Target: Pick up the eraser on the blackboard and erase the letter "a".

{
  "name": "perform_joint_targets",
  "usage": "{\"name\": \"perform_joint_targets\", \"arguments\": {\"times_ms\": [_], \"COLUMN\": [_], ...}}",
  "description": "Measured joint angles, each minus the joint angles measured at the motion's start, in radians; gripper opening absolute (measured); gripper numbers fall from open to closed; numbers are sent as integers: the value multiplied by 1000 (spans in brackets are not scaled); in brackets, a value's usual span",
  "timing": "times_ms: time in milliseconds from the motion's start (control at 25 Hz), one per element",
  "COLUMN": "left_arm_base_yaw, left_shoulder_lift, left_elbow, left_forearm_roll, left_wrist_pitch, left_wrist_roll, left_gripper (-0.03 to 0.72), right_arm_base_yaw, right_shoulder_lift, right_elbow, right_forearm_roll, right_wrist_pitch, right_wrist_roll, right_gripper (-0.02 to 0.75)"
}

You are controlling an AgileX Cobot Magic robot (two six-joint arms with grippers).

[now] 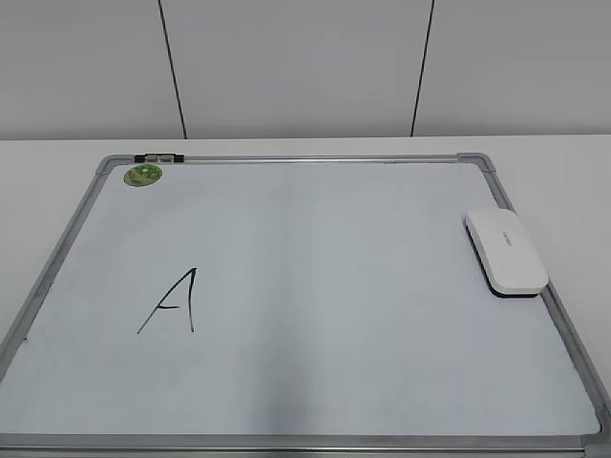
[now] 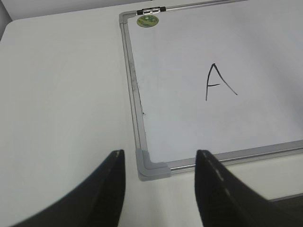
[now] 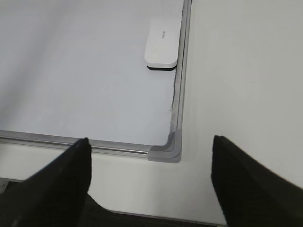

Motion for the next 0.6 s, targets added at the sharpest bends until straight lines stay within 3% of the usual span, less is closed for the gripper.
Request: {"name": "perform_joint_targets", "arguments": {"times_ms": [600], "left_arm_base_yaw": [0], "left_shoulder_lift": [0], "left_elbow": [0], "left_forearm_roll": [0], "left_wrist_pitch": [0], "left_wrist_roll": [0], "left_gripper": [336], "right_arm_base_yaw": [0], "right_shoulder_lift": [0], "right_elbow": [0], "right_forearm_roll": [-13], "right_wrist_pitch": [0], "right_wrist_roll": [0], "right_gripper": [587]}}
